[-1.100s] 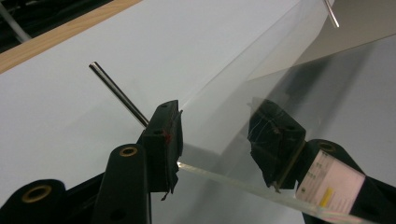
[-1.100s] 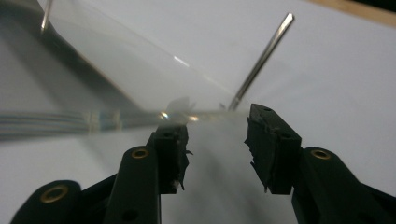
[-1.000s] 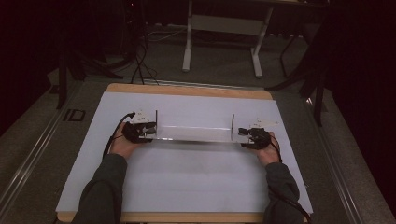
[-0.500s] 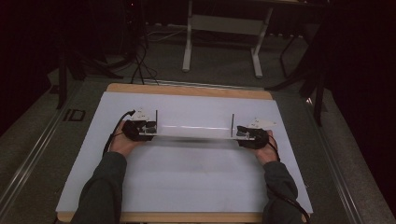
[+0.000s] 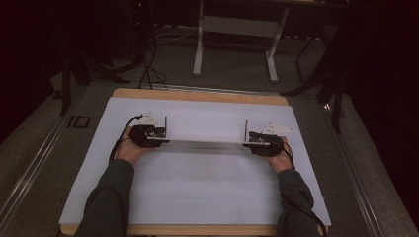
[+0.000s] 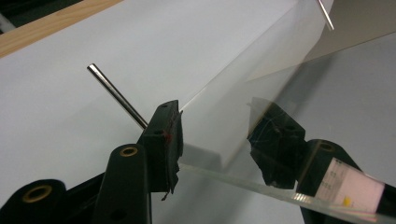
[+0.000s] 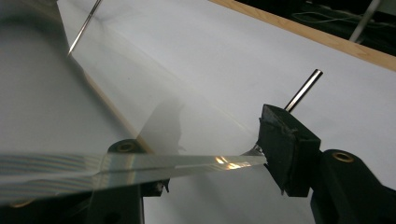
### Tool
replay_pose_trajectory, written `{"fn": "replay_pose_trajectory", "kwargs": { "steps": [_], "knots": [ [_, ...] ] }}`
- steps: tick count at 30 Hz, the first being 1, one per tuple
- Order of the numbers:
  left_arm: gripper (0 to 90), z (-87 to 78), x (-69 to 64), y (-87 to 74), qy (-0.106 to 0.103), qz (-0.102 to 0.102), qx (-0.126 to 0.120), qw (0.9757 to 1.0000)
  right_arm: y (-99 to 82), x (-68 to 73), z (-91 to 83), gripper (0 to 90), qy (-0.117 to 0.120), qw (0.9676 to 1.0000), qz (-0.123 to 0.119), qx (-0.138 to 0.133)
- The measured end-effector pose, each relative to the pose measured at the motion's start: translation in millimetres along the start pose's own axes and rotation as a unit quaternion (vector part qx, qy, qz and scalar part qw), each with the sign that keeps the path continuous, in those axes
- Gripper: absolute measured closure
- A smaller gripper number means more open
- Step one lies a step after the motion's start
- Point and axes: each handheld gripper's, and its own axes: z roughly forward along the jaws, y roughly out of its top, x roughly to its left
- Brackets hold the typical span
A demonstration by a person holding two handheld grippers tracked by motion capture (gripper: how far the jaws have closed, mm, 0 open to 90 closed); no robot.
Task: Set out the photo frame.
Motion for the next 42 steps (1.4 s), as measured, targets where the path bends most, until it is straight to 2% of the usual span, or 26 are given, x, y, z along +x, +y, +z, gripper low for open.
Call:
{"fn": "replay_pose_trajectory", "kwargs": {
  "steps": [8,17,18,28,42],
  "knots": [
    [52.5,1.1,3.3,1.4,-0.008,-0.01,-0.004,0.9999,-0.1,-5.5,-2.2,42.6,0.021,0.9992,0.023,-0.023],
    [52.3,1.9,6.2,2.0,-0.007,-0.023,-0.018,0.9996,0.6,-11.9,-1.6,42.7,0.033,0.9978,0.044,-0.038],
    [52.3,2.2,6.8,2.0,-0.005,-0.026,-0.022,0.9994,0.9,-13.5,-1.3,42.7,0.036,0.9971,0.052,-0.043],
    [51.9,4.3,8.7,2.5,0.01,-0.039,-0.047,0.9981,4.6,-18.8,1.0,44.5,0.032,0.9944,0.082,-0.058],
    [52.1,3.5,8.2,3.1,0.007,-0.041,-0.044,0.9982,8.2,-16.8,-3.7,45.8,0.029,0.9947,0.077,-0.062]
  ]
}}
